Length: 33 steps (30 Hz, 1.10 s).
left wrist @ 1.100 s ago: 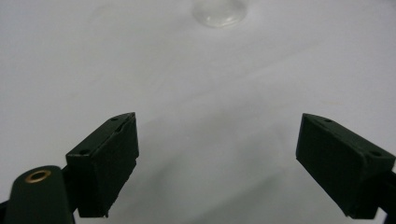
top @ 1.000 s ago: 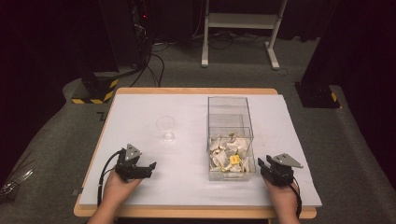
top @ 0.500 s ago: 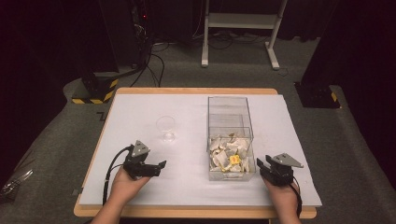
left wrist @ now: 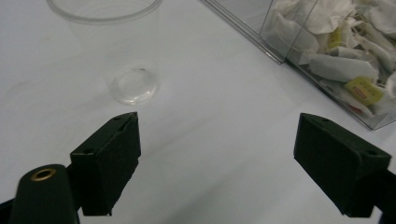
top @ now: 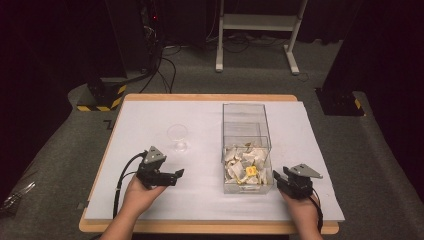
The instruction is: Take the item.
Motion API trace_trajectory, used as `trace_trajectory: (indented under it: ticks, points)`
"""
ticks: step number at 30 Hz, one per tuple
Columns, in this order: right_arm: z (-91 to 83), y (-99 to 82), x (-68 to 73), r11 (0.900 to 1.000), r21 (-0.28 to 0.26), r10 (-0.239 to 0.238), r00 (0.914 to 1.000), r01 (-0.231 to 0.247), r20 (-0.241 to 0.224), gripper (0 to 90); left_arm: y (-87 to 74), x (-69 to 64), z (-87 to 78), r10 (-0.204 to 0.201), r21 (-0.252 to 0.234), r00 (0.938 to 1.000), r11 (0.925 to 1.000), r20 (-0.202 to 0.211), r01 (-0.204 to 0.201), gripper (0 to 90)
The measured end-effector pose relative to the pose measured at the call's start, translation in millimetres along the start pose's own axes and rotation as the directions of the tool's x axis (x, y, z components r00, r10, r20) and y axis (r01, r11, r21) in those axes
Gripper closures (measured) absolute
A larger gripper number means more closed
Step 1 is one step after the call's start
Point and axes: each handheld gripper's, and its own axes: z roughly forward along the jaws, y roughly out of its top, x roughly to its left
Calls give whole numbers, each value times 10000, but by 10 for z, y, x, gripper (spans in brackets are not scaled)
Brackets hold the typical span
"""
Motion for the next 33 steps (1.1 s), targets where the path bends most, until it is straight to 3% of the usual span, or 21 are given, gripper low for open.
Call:
trace_trajectory:
  ticks: [9, 15, 33]
  points:
    - [-21, -8, -12, 10000, -2, 89, 10000, -89, 38, 527, 128, -179, 34, 478, -383, 9973, 9982, 564, -457, 151]
    - [-60, -3, -24, 10000, -84, -22, 9995, 25, 326, 521, 260, -359, 137, 838, -659, 9924, 9948, 905, -780, 151]
    - [-45, -32, -64, 9998, 109, 138, 9997, -141, 217, 503, 431, -585, 228, 1102, -867, 9843, 9913, 1379, -989, 154]
